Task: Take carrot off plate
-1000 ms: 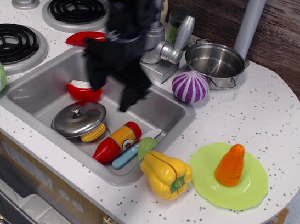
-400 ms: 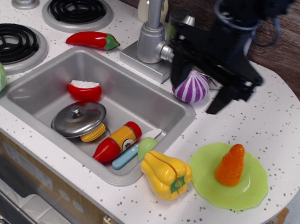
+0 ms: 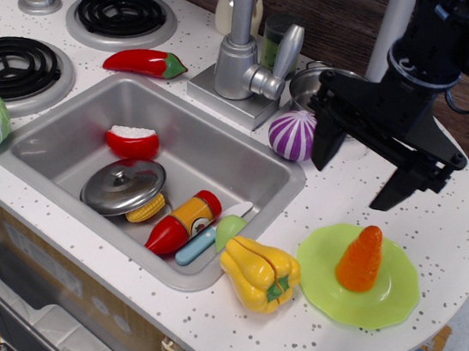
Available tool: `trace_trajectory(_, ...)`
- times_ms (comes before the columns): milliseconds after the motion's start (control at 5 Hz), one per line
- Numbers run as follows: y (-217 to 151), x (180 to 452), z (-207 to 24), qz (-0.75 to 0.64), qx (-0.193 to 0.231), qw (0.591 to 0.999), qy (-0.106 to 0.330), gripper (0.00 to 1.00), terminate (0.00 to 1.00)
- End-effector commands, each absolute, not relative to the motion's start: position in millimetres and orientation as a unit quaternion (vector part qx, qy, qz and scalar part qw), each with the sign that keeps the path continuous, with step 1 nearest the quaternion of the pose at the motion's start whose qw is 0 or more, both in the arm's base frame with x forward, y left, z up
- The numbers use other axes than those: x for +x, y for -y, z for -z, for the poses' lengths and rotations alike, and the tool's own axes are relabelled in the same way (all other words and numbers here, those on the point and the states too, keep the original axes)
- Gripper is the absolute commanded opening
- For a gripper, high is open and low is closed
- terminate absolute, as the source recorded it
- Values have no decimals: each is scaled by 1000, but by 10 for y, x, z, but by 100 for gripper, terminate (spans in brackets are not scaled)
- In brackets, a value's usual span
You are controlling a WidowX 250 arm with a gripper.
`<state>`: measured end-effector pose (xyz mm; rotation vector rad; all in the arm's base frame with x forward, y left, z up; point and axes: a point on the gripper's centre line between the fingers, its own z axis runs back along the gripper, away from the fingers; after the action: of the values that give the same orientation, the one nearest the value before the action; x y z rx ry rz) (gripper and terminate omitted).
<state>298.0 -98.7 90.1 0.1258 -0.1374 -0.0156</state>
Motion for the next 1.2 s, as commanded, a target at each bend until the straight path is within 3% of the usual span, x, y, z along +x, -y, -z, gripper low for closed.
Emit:
trace_trajectory(0,1093,3018,-857,-4,35,995,95,100,0)
trace_trajectory(1000,1226,2911,-440,-32,-11,993,110,100,0)
